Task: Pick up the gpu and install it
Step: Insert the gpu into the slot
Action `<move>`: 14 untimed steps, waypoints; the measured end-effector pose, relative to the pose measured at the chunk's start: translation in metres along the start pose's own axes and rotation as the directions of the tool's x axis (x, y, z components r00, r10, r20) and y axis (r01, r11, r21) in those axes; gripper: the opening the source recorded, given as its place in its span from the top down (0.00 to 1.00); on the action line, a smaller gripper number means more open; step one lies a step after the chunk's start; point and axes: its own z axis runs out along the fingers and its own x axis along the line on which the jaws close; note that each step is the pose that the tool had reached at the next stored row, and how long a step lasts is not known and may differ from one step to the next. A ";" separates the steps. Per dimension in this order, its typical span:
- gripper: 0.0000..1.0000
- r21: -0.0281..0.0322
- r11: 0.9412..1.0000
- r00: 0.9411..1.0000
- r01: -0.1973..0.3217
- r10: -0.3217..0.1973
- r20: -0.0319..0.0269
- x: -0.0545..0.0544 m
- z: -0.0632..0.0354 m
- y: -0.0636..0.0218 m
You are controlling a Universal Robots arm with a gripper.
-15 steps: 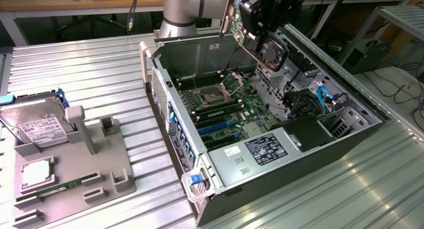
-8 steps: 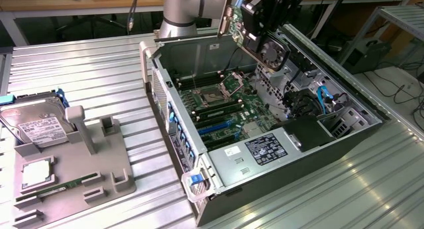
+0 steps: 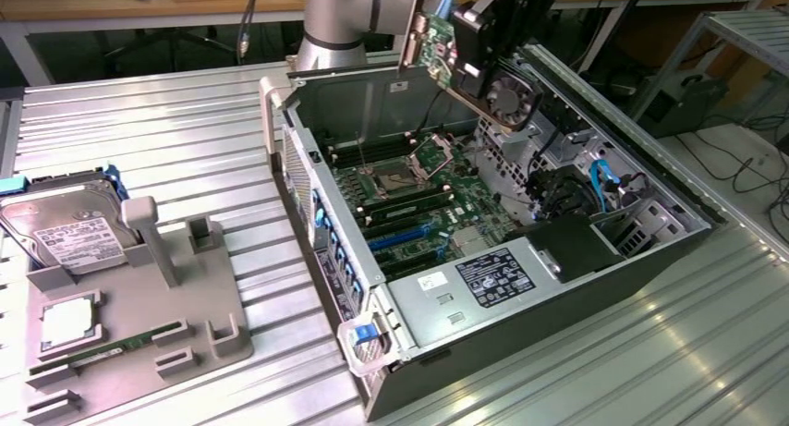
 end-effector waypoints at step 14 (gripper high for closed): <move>0.73 -0.004 0.988 0.988 0.156 -0.156 -0.006 0.000 -0.0001 -0.0010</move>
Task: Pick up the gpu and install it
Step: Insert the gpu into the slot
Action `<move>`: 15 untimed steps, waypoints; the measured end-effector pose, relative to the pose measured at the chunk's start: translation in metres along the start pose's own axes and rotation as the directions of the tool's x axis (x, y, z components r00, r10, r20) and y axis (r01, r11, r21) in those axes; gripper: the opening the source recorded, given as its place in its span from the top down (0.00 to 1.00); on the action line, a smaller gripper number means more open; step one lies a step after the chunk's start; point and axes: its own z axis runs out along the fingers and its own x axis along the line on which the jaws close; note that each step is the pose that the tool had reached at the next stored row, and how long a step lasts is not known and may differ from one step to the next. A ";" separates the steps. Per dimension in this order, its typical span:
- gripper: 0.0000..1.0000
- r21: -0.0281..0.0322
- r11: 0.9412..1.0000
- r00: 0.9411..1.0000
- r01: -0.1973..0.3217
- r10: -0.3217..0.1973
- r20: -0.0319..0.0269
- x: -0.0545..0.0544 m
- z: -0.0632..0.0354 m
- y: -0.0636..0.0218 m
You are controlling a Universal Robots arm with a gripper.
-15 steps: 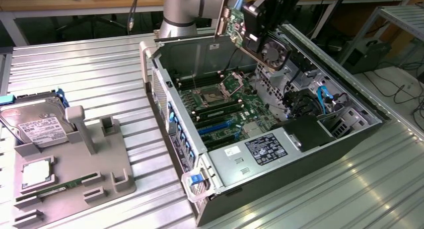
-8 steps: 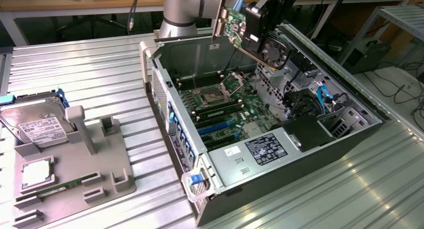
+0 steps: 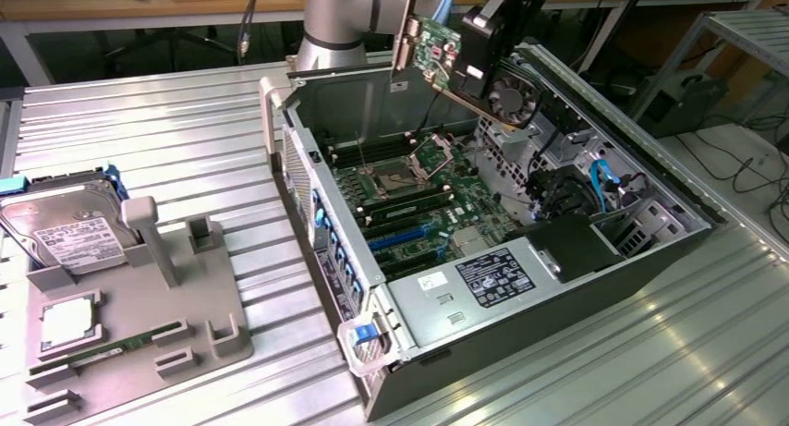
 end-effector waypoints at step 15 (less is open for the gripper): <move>0.73 -0.004 0.987 0.987 0.162 -0.162 -0.006 0.001 -0.0001 -0.0013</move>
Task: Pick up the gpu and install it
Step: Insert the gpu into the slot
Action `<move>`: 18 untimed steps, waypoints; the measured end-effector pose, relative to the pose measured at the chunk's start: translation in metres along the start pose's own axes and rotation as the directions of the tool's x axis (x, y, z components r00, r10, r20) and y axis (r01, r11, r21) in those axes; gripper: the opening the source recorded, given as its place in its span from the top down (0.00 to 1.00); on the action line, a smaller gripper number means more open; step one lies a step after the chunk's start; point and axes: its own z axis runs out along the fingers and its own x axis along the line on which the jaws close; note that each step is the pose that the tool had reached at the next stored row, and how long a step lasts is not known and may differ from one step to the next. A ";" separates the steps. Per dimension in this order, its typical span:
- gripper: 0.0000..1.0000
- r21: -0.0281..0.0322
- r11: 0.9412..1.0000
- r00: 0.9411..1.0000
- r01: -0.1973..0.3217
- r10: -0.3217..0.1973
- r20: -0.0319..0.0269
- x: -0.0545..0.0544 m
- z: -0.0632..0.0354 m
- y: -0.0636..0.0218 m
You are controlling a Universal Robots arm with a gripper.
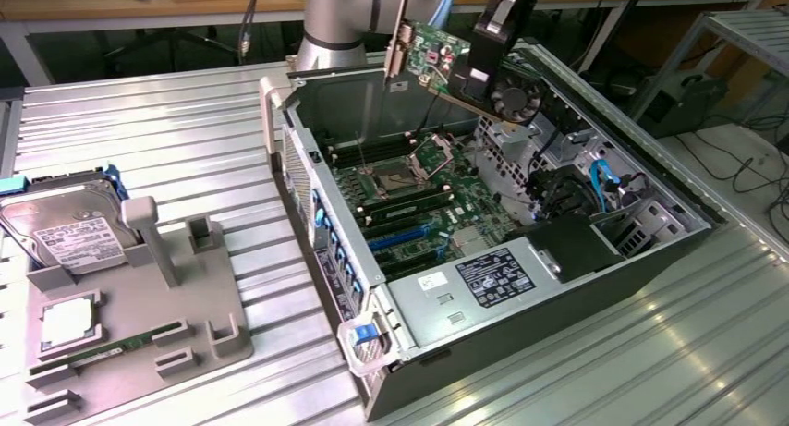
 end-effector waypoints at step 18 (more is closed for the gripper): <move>0.73 -0.008 0.962 0.962 0.273 -0.273 -0.010 0.002 -0.0001 -0.0019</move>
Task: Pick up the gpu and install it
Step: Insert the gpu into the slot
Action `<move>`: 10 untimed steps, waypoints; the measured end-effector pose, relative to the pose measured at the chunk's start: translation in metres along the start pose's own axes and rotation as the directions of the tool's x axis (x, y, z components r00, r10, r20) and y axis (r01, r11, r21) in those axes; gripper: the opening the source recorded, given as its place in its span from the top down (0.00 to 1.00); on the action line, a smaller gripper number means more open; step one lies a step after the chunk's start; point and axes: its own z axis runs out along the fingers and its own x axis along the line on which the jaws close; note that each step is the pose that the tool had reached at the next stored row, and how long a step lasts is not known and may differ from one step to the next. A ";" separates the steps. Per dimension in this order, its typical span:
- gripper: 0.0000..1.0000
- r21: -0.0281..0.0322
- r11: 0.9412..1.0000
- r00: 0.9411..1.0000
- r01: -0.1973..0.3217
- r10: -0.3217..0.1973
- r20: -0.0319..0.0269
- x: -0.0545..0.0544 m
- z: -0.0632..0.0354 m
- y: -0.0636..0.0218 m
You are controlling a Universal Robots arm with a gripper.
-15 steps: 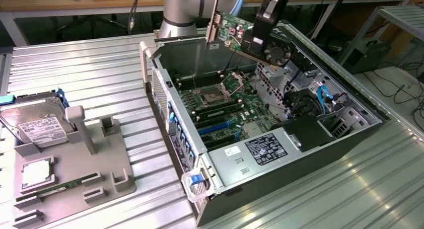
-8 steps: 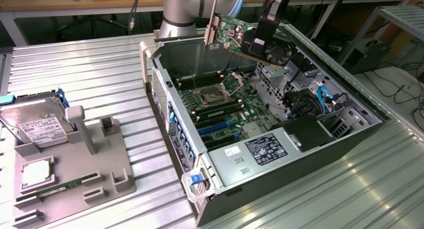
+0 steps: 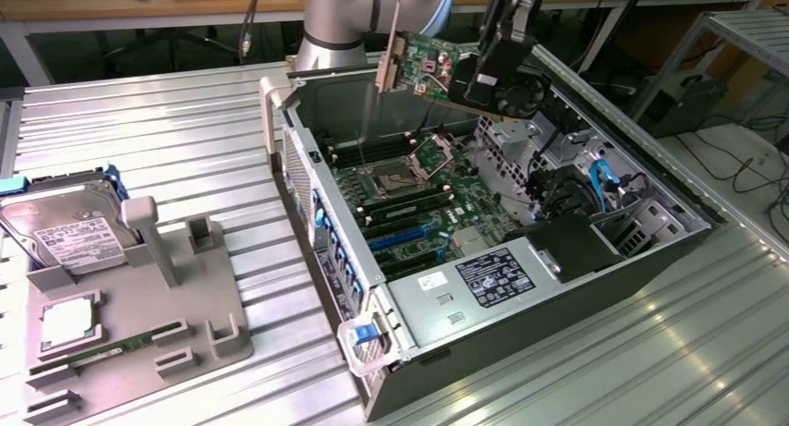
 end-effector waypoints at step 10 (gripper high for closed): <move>0.73 -0.005 0.984 0.984 0.179 -0.179 -0.007 0.001 -0.0001 -0.0007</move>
